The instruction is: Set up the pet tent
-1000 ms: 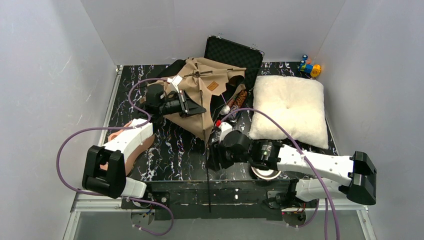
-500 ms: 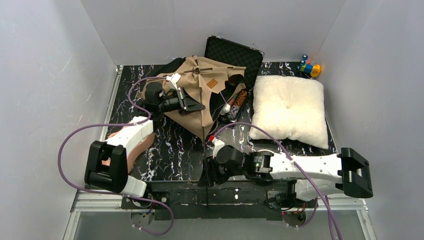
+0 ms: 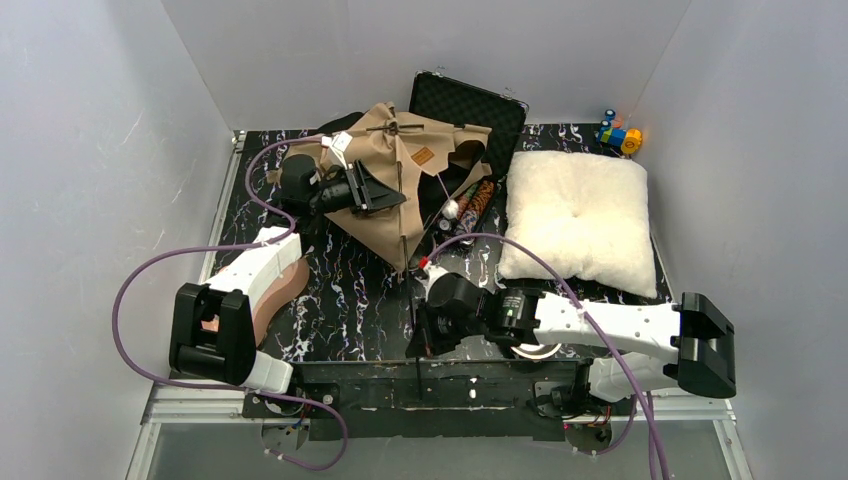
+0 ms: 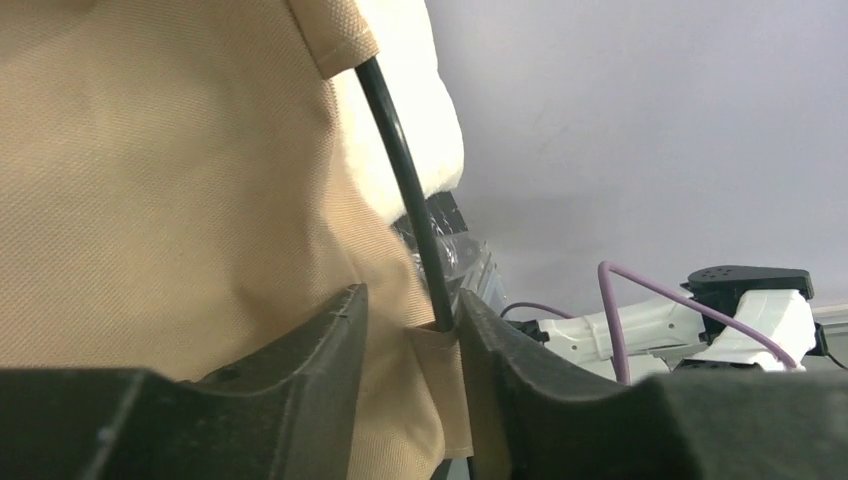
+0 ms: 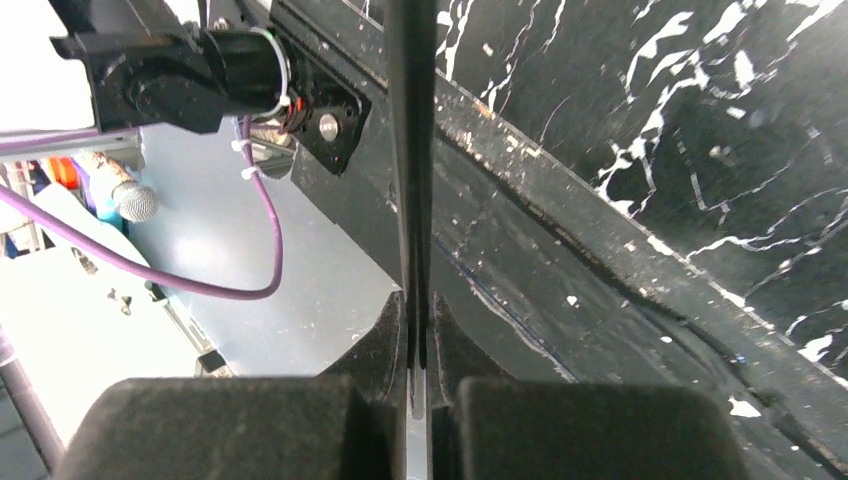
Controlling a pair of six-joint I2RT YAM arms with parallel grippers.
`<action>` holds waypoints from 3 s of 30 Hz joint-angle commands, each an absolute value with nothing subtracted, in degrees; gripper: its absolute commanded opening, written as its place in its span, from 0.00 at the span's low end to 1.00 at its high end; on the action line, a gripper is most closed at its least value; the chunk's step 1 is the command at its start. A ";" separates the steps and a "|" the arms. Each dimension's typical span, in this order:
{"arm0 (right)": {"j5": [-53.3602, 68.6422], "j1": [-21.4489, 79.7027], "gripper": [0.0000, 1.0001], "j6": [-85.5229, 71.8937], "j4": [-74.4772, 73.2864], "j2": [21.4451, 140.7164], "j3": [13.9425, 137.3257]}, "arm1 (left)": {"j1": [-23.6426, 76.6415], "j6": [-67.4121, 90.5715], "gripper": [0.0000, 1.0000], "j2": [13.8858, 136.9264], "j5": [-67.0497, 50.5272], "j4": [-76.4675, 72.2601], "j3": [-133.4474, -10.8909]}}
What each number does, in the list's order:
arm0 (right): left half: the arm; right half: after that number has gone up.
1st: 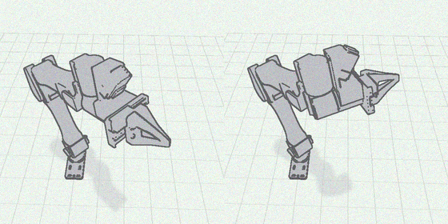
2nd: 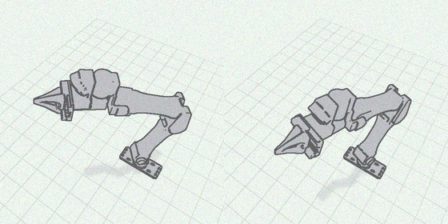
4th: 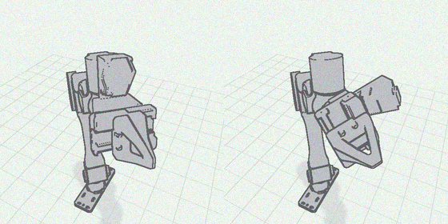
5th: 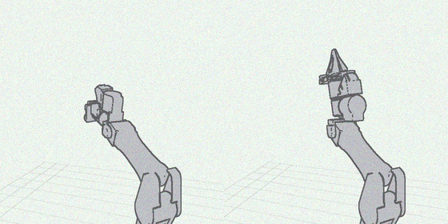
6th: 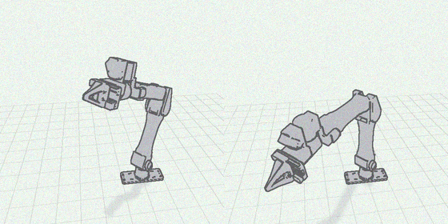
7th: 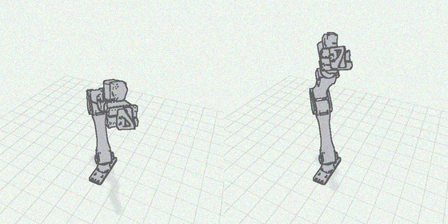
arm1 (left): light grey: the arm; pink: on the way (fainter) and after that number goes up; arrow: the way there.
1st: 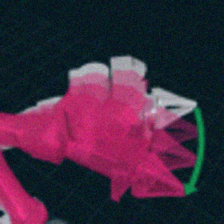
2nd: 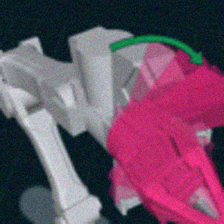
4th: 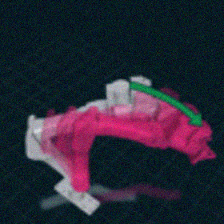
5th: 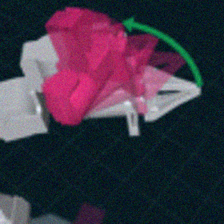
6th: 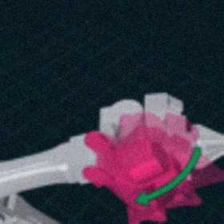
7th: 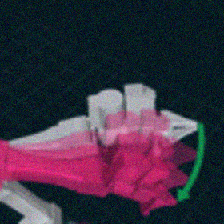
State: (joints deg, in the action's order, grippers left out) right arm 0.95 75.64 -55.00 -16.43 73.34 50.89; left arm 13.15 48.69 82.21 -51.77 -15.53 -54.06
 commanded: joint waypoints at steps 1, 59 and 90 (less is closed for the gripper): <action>-1.30 69.27 0.01 -49.92 -14.73 73.77 56.99 | 12.48 43.19 0.41 82.48 -52.75 -12.03 -55.78; 2.96 55.20 0.01 -40.02 -10.52 77.27 65.74 | 17.43 36.25 0.98 55.99 -27.28 -14.87 -30.12; 3.85 55.21 0.01 -40.26 -9.48 77.95 66.07 | 25.89 27.70 0.81 61.13 -15.53 -12.65 -36.92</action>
State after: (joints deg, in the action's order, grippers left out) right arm 6.07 56.29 -40.29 -14.35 78.11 63.33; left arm 24.18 31.46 62.00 -20.82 -16.91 -33.30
